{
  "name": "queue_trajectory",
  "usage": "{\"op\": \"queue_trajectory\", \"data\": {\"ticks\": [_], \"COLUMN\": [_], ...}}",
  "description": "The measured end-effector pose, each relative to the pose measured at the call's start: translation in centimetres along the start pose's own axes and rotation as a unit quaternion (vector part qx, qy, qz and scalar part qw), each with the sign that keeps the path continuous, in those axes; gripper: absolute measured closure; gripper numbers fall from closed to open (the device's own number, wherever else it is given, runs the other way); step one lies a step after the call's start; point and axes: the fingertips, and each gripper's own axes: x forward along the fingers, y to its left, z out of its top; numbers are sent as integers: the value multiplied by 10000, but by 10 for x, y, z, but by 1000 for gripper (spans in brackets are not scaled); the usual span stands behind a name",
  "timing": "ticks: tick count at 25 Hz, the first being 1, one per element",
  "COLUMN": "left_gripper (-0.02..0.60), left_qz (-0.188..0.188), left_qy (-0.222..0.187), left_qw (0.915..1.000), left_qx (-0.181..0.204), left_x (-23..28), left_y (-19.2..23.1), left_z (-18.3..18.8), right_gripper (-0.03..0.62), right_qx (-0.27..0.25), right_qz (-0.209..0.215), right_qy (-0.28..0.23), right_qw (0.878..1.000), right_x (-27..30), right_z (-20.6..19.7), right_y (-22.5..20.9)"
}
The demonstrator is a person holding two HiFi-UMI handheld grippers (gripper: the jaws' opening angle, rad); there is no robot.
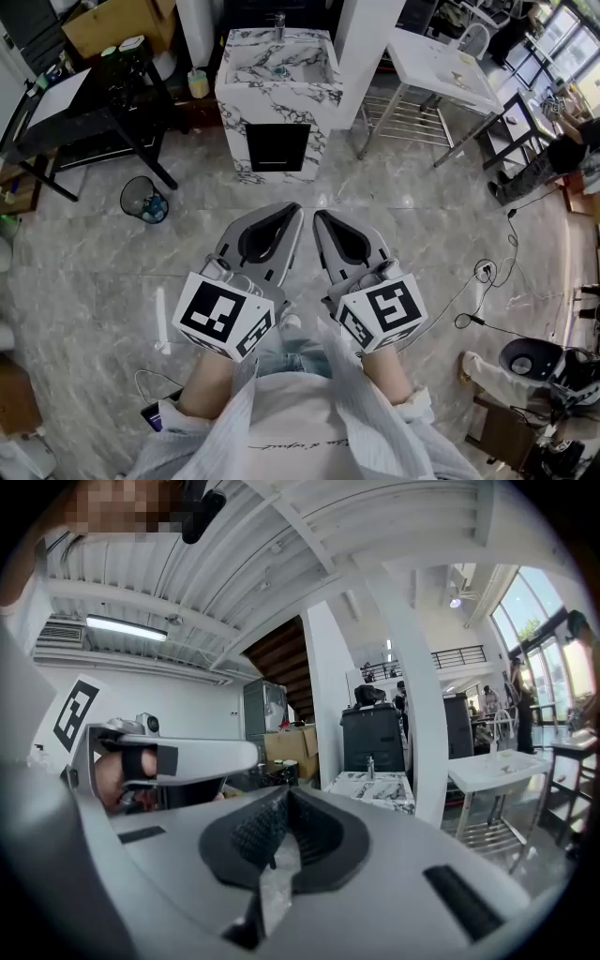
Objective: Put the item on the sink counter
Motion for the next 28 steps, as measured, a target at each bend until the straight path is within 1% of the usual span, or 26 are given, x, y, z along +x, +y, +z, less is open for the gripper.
{"op": "queue_trajectory", "data": {"ticks": [7, 12, 18, 23, 28], "left_gripper": [566, 566, 566, 566, 566], "left_qz": [-185, -301, -298, -268, -272], "left_qy": [24, 34, -9, -20, 36], "left_qw": [9998, 9994, 9992, 9993, 9994], "left_qx": [15, 157, 256, 241, 195], "left_x": [44, 85, 126, 145, 152], "left_y": [50, 107, 176, 218, 244], "left_z": [9, 27, 49, 57, 53], "right_gripper": [585, 585, 585, 585, 585], "right_qx": [18, 1, -72, -32, 40], "right_qz": [-165, -271, -408, -542, -635], "right_qy": [32, -19, -114, -122, -67], "right_qw": [9999, 9996, 9991, 9984, 9980], "right_x": [58, 121, 187, 227, 252], "right_z": [7, 22, 45, 50, 45], "right_y": [-30, -59, -93, -112, -120]}}
